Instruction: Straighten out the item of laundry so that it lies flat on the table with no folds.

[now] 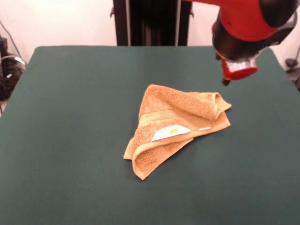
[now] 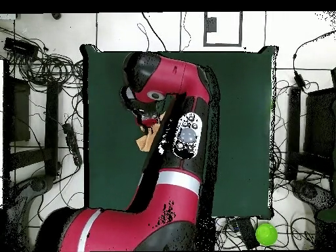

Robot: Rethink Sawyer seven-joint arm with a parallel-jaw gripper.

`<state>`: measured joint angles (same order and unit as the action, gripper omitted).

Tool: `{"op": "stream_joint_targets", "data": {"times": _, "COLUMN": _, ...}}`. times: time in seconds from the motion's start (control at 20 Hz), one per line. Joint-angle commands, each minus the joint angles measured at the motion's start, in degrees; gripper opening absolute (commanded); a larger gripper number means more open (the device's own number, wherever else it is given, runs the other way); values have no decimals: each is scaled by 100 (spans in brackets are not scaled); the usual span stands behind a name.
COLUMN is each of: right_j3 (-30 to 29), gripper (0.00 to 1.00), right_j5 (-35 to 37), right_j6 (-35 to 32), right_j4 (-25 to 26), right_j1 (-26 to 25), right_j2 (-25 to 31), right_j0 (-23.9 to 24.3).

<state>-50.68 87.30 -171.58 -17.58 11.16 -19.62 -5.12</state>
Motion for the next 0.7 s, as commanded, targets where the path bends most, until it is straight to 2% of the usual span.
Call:
{"op": "stream_joint_targets", "data": {"times": 0.05, "right_j3": -1452, "gripper": 100, "right_j5": -242, "right_j6": -2110, "right_j4": -296, "right_j1": 364, "right_j2": -255, "right_j0": -207}}
{"op": "stream_joint_targets", "data": {"times": 0.25, "right_j3": -1792, "gripper": 100, "right_j5": -467, "right_j6": -2133, "right_j4": -48, "right_j1": 455, "right_j2": -410, "right_j0": -200}}
{"op": "stream_joint_targets", "data": {"times": 0.7, "right_j3": -2519, "gripper": 100, "right_j5": -1383, "right_j6": -1466, "right_j4": 623, "right_j1": 637, "right_j2": -795, "right_j0": -236}}
